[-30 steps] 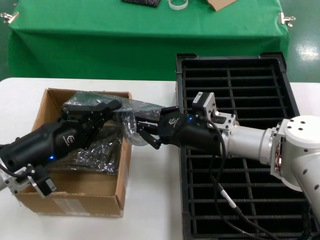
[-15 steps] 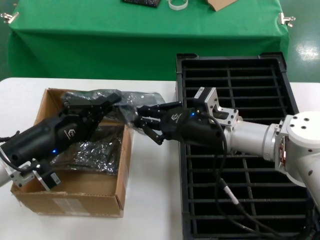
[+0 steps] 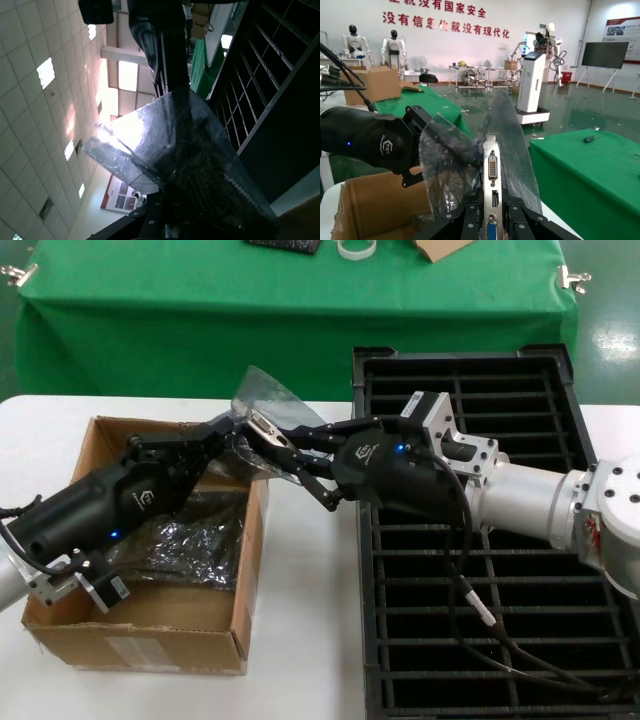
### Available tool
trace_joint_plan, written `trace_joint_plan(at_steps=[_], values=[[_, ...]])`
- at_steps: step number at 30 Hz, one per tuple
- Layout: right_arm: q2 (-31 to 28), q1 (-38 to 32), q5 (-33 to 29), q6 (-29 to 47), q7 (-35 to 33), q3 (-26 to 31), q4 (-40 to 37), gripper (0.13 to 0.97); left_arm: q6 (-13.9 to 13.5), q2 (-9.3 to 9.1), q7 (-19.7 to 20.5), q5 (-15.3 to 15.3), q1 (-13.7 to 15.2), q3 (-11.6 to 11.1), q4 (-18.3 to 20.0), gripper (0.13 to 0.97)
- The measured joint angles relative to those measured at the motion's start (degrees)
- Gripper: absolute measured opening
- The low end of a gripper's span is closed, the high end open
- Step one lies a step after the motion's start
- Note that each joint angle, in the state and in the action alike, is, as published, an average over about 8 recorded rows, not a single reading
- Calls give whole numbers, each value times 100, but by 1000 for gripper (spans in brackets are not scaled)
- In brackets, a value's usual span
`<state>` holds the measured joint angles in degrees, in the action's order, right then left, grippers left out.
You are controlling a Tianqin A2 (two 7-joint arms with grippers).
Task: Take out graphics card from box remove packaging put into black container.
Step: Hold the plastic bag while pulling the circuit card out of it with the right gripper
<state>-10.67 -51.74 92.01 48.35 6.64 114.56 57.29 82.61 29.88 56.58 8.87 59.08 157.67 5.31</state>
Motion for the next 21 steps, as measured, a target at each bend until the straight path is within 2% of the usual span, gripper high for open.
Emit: trace_joint_plan(at_steps=[11,21], values=[[-284,187,-286,-289,560,136,669,193,-62,-109,-37,25,60,0,-170,138],[-465,283,-325,-410,702,148,1051,192,-193,-146,-41,108,100,-1,-247,138]])
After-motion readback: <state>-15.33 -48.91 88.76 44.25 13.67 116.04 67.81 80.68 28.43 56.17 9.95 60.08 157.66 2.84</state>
